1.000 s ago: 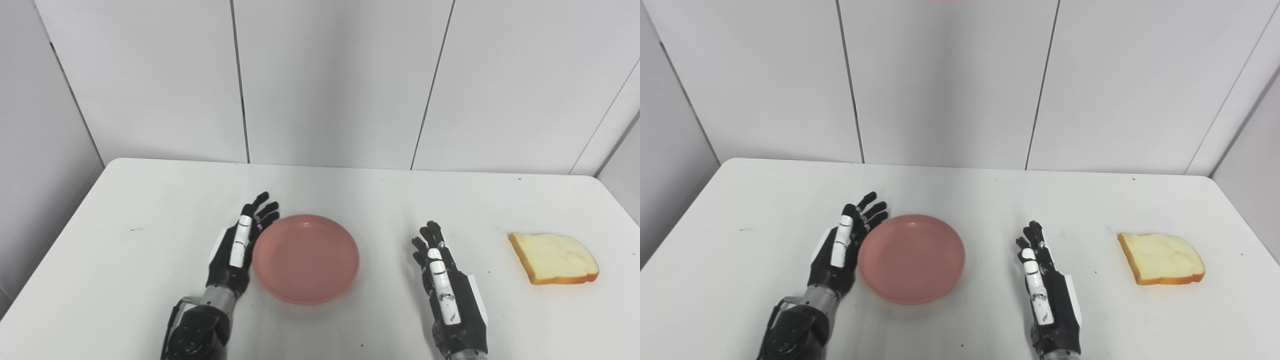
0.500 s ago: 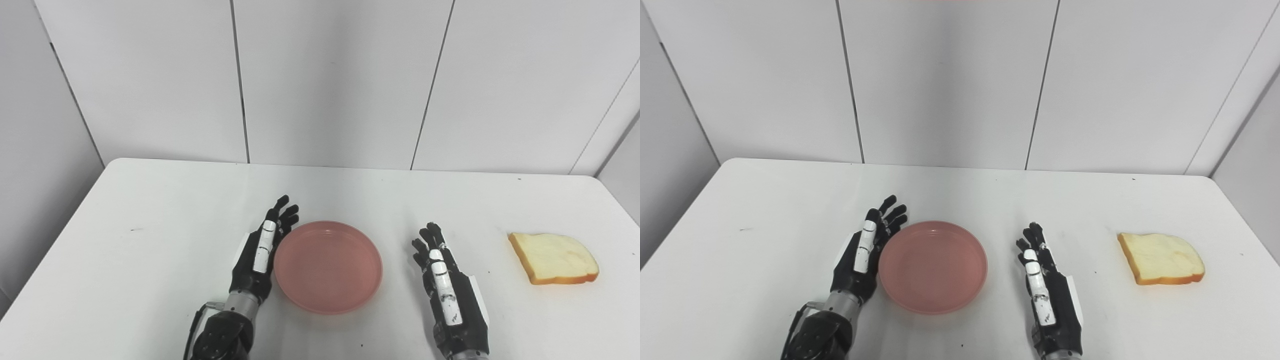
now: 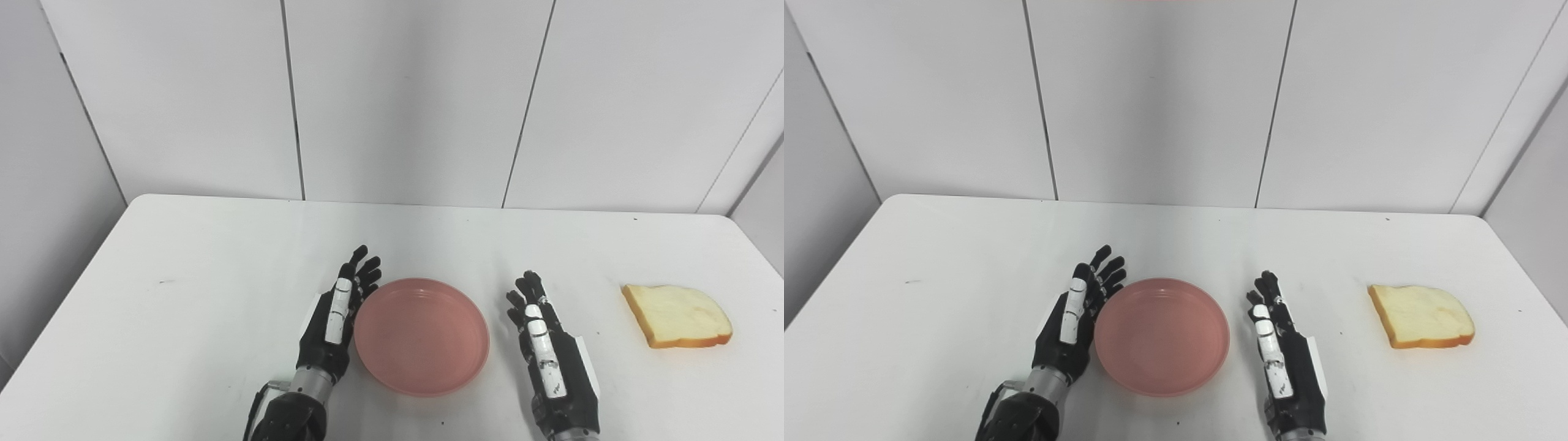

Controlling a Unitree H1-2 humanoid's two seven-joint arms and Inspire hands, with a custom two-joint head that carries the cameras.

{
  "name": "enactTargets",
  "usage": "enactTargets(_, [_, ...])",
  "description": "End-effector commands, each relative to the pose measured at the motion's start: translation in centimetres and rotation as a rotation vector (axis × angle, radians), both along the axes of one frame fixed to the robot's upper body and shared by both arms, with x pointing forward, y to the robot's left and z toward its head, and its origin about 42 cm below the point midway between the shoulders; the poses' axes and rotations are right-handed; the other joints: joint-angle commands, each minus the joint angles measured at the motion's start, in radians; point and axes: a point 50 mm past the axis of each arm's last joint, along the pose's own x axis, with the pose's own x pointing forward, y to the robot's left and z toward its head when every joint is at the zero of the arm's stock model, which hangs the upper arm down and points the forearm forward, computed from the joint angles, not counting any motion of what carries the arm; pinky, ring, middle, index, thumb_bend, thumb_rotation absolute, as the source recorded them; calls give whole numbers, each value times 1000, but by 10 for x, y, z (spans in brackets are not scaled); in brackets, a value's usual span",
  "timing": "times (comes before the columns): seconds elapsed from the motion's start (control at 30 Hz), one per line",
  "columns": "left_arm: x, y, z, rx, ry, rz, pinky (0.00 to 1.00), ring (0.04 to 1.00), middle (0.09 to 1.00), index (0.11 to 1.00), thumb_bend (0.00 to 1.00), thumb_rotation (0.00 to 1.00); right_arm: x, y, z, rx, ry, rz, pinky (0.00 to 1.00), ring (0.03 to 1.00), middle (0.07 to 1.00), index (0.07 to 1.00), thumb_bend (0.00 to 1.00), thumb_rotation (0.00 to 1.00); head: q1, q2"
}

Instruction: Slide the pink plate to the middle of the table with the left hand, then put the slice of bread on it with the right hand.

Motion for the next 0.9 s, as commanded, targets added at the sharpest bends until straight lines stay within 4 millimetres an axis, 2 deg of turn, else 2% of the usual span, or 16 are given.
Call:
enactTargets(0.0, [-7,-6,-4,-16,30,-19,933,937,934,949,749,1000,2,4,20,9,-104,0,968,941,958,957,610,818,-2,3])
enactTargets(0.43, [-20,-12,1,-11,8,-55,998,983,972,974,725,1000,-3,-1,24,12,-110,-3,961,945,956,957,639,801,-25,21])
enactTargets(0.87, [-25,-12,-1,81,-18,-68,991,972,971,976,673,1000,-3,-5,24,2,-114,-9,956,935,948,954,608,805,-50,18])
